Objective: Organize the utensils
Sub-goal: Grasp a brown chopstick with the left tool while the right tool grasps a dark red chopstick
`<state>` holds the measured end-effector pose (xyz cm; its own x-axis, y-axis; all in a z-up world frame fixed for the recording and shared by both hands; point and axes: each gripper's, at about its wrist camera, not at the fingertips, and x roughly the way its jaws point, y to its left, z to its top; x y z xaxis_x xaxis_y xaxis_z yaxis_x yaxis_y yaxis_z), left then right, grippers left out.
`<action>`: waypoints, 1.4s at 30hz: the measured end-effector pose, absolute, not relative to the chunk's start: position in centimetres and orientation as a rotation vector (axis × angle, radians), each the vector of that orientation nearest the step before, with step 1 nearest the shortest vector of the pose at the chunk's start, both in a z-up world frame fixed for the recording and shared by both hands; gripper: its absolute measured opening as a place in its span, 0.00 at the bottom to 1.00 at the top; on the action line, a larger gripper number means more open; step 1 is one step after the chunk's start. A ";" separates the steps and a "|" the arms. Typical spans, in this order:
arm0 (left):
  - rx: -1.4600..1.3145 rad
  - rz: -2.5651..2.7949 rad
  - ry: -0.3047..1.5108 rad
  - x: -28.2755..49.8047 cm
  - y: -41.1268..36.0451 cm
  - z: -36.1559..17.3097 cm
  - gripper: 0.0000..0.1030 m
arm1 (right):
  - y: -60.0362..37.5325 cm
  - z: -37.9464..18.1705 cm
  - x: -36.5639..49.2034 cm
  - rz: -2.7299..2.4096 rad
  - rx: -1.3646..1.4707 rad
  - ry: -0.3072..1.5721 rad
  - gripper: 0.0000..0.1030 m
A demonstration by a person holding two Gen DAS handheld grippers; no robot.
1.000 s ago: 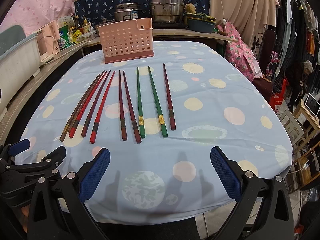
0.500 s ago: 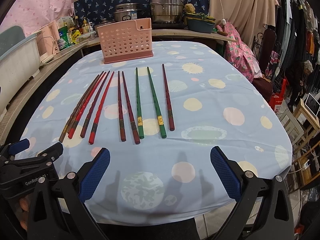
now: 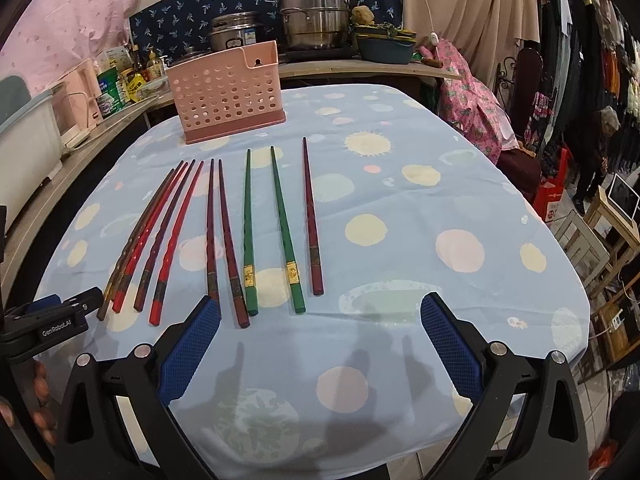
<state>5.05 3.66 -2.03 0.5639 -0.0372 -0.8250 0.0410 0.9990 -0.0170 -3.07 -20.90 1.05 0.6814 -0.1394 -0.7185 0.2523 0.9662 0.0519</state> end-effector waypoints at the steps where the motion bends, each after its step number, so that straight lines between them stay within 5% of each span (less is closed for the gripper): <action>1: 0.005 -0.051 0.970 5.2 3.6 -2.0 0.81 | -21.1 0.9 -2.7 -0.221 0.154 0.794 0.93; 10: 0.036 -0.076 0.968 6.1 3.0 -2.4 0.66 | -22.2 0.3 0.3 -0.196 0.187 0.797 0.89; 19: 0.019 -0.054 0.981 7.3 3.5 -2.0 0.32 | -23.1 -0.2 2.9 -0.165 0.211 0.801 0.60; 27: 0.034 -0.053 0.969 7.3 3.1 -2.0 0.26 | -23.5 -0.8 3.9 -0.164 0.194 0.828 0.31; 37: 0.021 -0.089 0.981 7.2 3.1 -1.9 0.13 | -23.4 -1.9 3.8 -0.158 0.163 0.860 0.22; 39: 0.011 -0.108 0.988 7.2 3.0 -1.8 0.10 | -23.5 -1.9 3.7 -0.149 0.167 0.866 0.08; 42: 0.003 -0.127 0.997 7.0 2.8 -1.7 0.08 | -23.9 -1.7 3.2 -0.151 0.181 0.864 0.07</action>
<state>7.04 2.81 -1.71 0.5359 -0.1049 -0.8377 0.1079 0.9926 -0.0553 3.19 -23.87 -1.73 0.6402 -0.0587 -0.7659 0.2047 0.9741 0.0964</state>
